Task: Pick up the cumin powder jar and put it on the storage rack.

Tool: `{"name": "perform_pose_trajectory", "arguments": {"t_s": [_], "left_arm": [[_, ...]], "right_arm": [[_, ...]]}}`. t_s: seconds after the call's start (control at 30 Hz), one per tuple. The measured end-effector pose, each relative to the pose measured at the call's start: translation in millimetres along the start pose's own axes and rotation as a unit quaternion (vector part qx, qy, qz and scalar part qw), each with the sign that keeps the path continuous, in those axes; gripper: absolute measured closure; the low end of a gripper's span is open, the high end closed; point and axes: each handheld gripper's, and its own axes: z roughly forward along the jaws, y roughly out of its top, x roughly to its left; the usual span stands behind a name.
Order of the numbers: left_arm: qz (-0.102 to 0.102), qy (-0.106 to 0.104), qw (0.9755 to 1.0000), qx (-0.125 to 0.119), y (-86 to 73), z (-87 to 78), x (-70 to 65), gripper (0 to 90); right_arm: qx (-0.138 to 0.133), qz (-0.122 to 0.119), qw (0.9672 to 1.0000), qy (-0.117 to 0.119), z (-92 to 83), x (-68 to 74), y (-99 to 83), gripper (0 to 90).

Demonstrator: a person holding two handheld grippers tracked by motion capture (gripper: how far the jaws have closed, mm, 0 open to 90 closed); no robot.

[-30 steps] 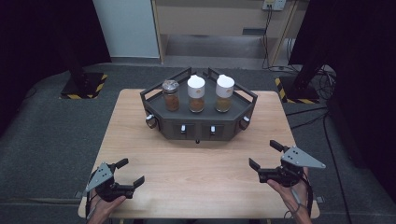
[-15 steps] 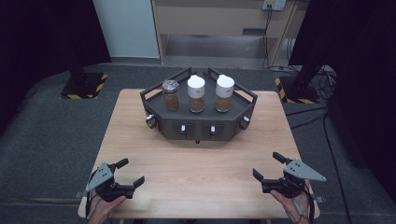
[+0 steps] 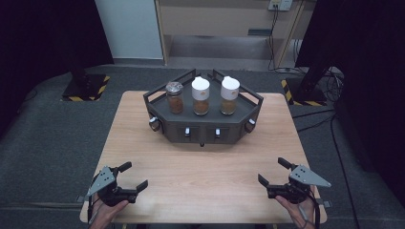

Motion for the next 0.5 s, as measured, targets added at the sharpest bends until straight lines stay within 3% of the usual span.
{"name": "perform_pose_trajectory", "arguments": {"t_s": [0.5], "left_arm": [[0.0, -0.001, 1.0, -0.001, -0.2, 0.2, 0.4, 0.0]], "right_arm": [[0.004, -0.002, 1.0, 0.003, 2.5, -0.9, -1.8, 2.9]]}}
